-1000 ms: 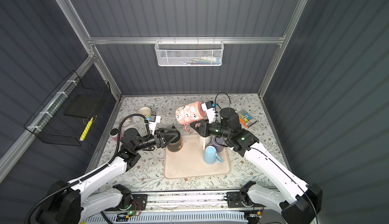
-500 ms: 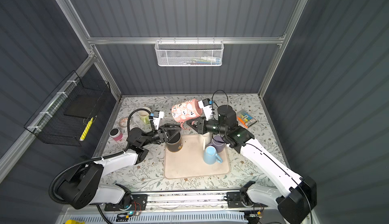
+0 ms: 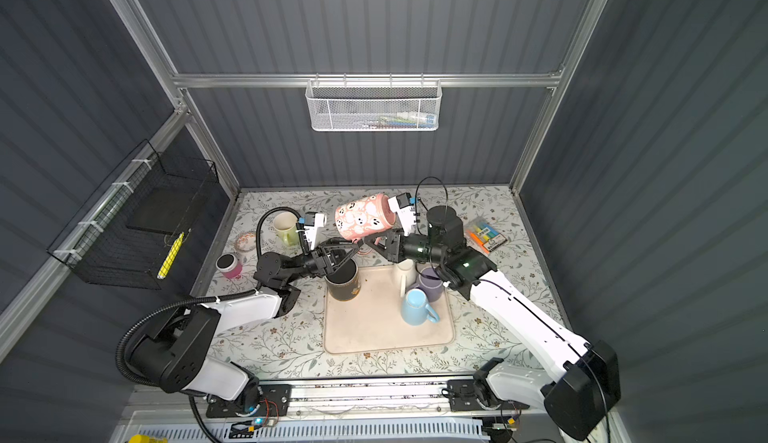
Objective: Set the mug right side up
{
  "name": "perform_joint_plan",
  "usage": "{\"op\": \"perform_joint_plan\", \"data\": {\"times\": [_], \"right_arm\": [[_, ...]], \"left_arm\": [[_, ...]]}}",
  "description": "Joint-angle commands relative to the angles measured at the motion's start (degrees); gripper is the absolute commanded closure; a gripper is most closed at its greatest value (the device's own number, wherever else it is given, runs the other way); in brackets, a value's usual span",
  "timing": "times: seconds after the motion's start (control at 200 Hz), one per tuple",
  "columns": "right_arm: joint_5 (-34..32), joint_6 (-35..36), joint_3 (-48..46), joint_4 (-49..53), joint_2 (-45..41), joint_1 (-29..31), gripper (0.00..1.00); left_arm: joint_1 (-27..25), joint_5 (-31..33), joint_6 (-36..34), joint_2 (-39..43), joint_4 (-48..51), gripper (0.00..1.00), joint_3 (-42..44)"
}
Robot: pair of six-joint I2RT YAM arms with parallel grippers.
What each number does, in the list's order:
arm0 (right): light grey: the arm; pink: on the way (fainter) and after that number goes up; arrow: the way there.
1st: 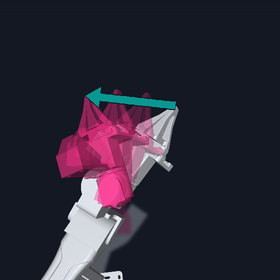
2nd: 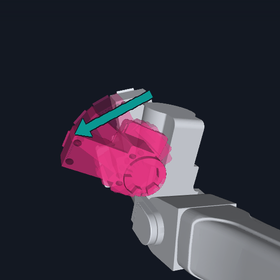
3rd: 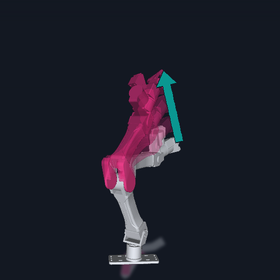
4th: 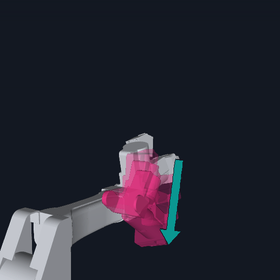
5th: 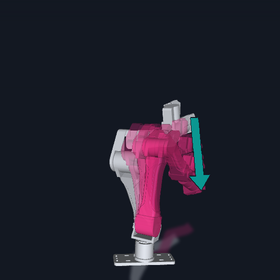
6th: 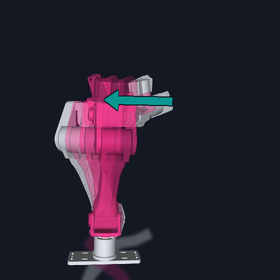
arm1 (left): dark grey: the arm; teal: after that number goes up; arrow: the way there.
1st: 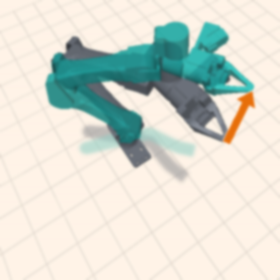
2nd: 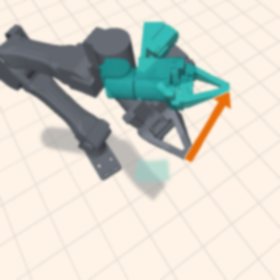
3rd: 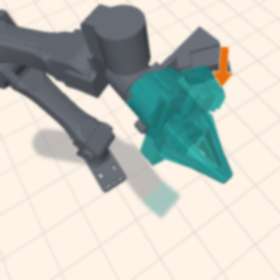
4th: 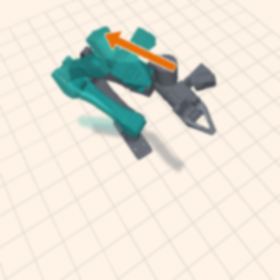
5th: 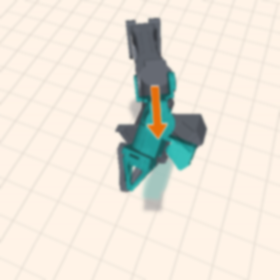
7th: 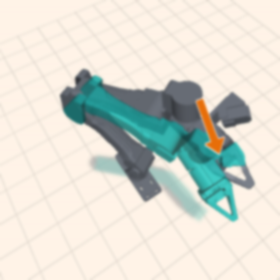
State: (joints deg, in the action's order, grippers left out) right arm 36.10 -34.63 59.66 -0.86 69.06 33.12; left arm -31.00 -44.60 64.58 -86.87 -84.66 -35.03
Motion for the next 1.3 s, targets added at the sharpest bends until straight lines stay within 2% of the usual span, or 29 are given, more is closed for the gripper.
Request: {"op": "perform_joint_plan", "data": {"times": [0.0, 0.796, 0.966, 1.196, 1.296], "right_arm": [[2.0, 0.1, 0.5, -9.3, 0.0, -0.4, 1.00], [4.7, -1.5, -2.6, -12.1, 1.4, -1.0, 1.00], [5.6, -1.9, -3.9, -12.9, 1.3, -1.1, 1.00], [7.5, -2.7, -4.9, -14.3, 1.6, -1.1, 1.00], [8.4, -3.2, -5.2, -15.1, 2.0, -1.1, 1.00]], "left_arm": [[-0.5, 0.0, 0.6, -1.3, -2.8, 0.39, -1.8], [-0.8, 1.2, 0.0, -1.6, -2.8, 0.68, -2.2], [-0.8, 1.7, -0.8, -1.0, -1.6, 0.70, -1.9], [-0.8, 2.1, -0.5, -1.5, -2.2, 0.66, -2.0], [-0.8, 2.1, -0.3, -1.6, -2.8, 0.69, -2.0]]}}
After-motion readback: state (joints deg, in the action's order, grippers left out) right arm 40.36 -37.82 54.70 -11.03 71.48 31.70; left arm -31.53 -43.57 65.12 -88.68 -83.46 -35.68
